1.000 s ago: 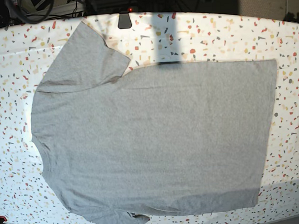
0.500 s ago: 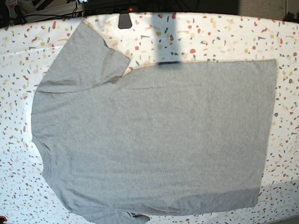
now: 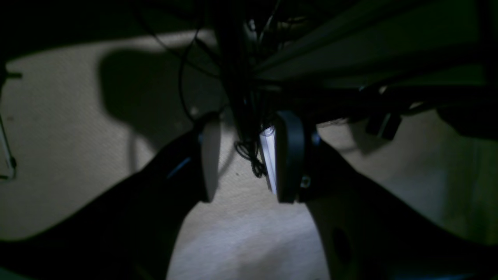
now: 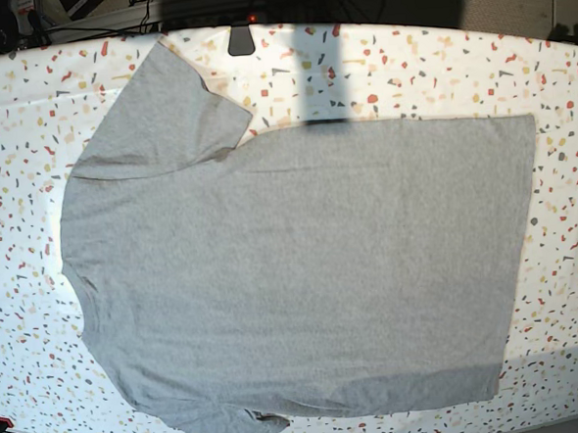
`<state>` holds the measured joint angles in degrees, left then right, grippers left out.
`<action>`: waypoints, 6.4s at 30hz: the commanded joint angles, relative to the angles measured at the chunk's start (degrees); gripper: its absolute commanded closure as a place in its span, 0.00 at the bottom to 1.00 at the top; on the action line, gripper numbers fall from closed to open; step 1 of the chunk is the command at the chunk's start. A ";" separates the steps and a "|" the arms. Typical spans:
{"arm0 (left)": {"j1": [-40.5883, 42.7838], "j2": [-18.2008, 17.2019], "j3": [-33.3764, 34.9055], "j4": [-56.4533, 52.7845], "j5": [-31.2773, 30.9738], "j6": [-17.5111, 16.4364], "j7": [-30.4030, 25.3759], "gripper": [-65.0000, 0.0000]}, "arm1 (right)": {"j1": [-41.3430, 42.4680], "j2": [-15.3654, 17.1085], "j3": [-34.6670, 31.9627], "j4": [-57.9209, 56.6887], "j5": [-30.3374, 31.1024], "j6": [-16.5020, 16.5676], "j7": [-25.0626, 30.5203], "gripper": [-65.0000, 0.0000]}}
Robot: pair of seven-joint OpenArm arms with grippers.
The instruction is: Fold the T-shirt properly
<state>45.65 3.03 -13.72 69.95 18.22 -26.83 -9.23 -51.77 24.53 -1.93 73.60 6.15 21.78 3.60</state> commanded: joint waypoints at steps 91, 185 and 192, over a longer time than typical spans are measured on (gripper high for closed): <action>-31.36 -41.94 16.13 11.52 17.29 -9.42 6.82 1.00 | 1.79 20.85 12.72 44.35 -29.99 -1.01 -16.48 0.38; -5.73 -31.30 -12.17 28.89 -12.28 -8.70 0.24 1.00 | -3.17 18.82 7.67 51.71 -19.65 -10.67 -29.11 1.00; -13.22 -31.30 -12.07 27.96 -13.75 -8.17 7.39 1.00 | 8.48 18.78 7.54 46.80 -11.58 -9.92 -27.78 1.00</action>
<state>32.40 -27.33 -25.23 97.30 5.30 -35.99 -0.86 -43.09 42.65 5.17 119.55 -4.99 12.67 -24.99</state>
